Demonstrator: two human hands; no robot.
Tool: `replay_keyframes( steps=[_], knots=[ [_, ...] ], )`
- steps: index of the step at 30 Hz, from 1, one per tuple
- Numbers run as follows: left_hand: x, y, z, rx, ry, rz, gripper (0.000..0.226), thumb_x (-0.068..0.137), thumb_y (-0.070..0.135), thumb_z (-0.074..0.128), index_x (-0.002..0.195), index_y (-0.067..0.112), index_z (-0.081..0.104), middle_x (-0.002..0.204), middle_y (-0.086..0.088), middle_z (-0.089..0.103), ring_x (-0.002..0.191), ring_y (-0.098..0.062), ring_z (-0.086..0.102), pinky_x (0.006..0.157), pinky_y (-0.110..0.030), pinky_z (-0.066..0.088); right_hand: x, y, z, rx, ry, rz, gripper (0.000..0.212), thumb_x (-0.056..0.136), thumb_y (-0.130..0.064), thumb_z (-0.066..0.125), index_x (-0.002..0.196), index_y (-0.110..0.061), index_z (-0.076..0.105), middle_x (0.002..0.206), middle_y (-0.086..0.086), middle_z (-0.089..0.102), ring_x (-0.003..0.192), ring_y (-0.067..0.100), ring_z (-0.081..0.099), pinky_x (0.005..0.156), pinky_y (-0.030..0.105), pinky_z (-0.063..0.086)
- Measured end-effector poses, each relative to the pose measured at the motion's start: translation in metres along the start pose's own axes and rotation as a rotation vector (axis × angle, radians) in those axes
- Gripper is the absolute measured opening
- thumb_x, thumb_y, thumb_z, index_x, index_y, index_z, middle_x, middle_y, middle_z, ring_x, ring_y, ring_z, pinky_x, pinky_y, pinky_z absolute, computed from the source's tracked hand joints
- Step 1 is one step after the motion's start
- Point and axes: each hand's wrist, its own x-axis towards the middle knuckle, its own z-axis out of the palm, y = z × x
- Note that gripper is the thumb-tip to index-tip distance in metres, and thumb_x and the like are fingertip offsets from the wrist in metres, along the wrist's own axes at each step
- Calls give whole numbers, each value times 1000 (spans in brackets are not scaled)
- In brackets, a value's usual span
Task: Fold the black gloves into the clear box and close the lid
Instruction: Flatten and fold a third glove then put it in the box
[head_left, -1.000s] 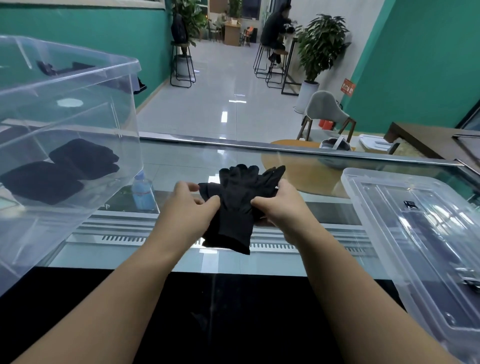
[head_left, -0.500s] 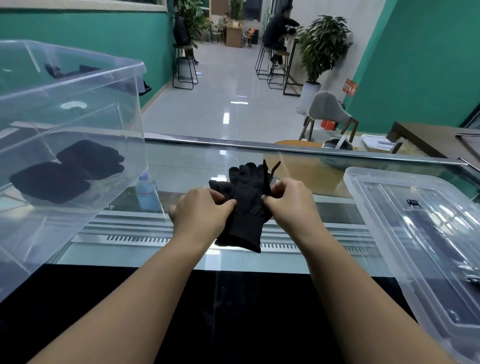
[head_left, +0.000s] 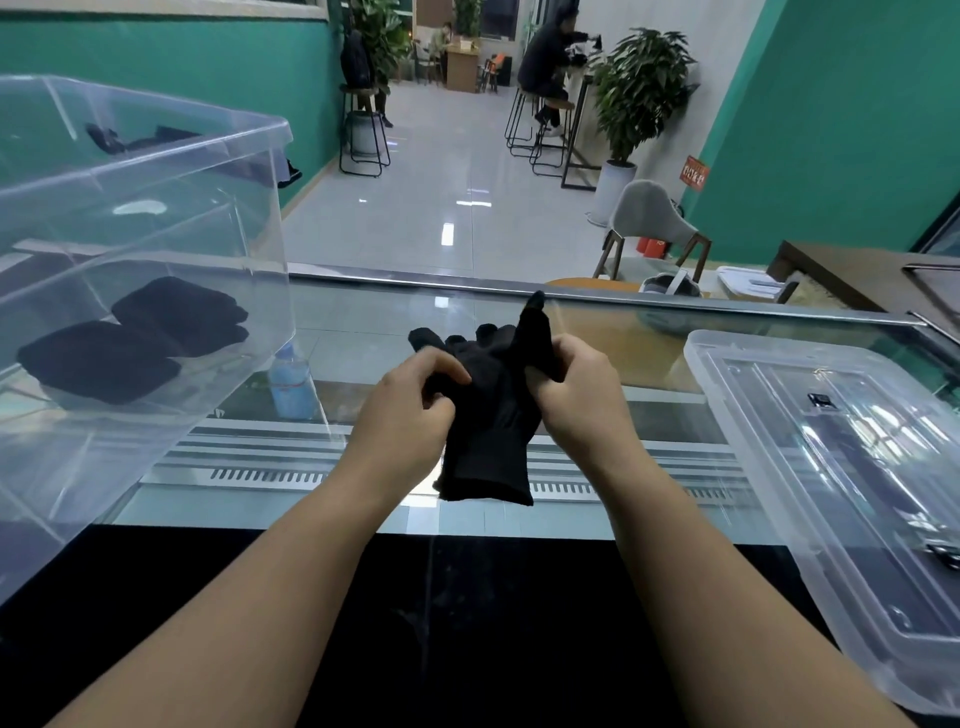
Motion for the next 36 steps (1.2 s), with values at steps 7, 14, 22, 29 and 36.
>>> replay_keyframes(
  steps=[7,14,22,29,36],
  knots=[
    [2,-4,4,244,-27,-64,47,80,1,46,121,18,59,106,-3,58,96,-20,51,79,-22,37,5,7,4,124,-30,142,52,84,-10,62,130,-10,37,79,-14,54,81,9,59,77,26,49],
    [3,-7,5,452,-3,-144,45,83,14,47,127,23,53,123,-2,54,122,-27,35,99,-40,28,7,14,6,-229,122,23,36,80,-19,71,107,-8,51,109,8,52,94,19,50,76,20,38],
    [13,-12,-1,505,138,-262,46,95,33,41,136,13,38,137,-13,36,127,-32,28,104,-43,25,3,12,8,-367,79,-248,26,90,-19,54,111,-12,68,117,3,61,115,21,47,99,29,40],
    [33,-15,-9,534,41,-283,37,89,43,52,122,27,57,134,-6,44,129,-29,31,102,-41,27,-12,-1,18,-470,-432,-329,57,93,-44,43,145,-26,28,157,-9,20,146,11,9,118,36,8],
    [34,-12,-9,529,-29,-266,28,88,42,53,108,26,64,128,-3,52,125,-28,34,97,-41,28,-10,1,14,-526,-561,-307,59,95,-45,38,147,-23,24,158,-10,14,146,9,3,119,35,1]
  ],
)
